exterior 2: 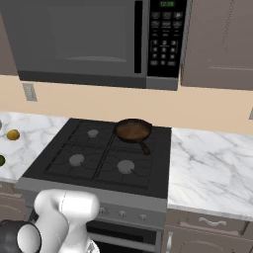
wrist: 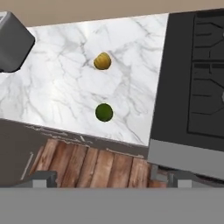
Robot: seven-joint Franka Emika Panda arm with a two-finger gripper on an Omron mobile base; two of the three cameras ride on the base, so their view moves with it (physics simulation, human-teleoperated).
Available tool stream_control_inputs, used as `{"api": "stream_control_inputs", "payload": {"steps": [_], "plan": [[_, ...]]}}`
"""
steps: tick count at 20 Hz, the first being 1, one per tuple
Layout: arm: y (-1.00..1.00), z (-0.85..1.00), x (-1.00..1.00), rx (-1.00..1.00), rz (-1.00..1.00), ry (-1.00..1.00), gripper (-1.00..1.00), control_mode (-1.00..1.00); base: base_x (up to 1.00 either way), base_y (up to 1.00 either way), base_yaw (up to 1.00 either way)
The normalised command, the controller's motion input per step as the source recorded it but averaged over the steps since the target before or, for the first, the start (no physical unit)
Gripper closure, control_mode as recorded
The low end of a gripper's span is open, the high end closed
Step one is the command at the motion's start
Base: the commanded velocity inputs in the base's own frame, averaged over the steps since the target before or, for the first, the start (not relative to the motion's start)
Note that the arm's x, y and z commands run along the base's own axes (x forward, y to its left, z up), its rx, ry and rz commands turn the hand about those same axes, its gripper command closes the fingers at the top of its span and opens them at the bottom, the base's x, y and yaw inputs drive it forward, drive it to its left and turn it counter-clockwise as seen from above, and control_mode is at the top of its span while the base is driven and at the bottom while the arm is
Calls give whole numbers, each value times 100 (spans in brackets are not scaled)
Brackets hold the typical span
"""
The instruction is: Put the lime and squash in the pan. Then turn on the rear right burner and set the heat to medium.
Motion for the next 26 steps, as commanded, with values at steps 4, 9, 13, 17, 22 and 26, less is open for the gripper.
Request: {"api": "stream_control_inputs", "payload": {"steps": [4,9,13,17,22,26], "plan": [[13,-6,36,-3,0,11,-100,-100,0,0,0],[21,-36,50,0,0,1,-100,-100,0,0,0],[20,-34,11,-1,0,0,-100,-100,0,0,0],[11,-61,0,0,0,0,-100,-100,0,0,0],[12,-59,0,0,0,0,-100,-100,0,0,0],[14,-54,2,0,0,0,-100,-100,0,0,0]]}}
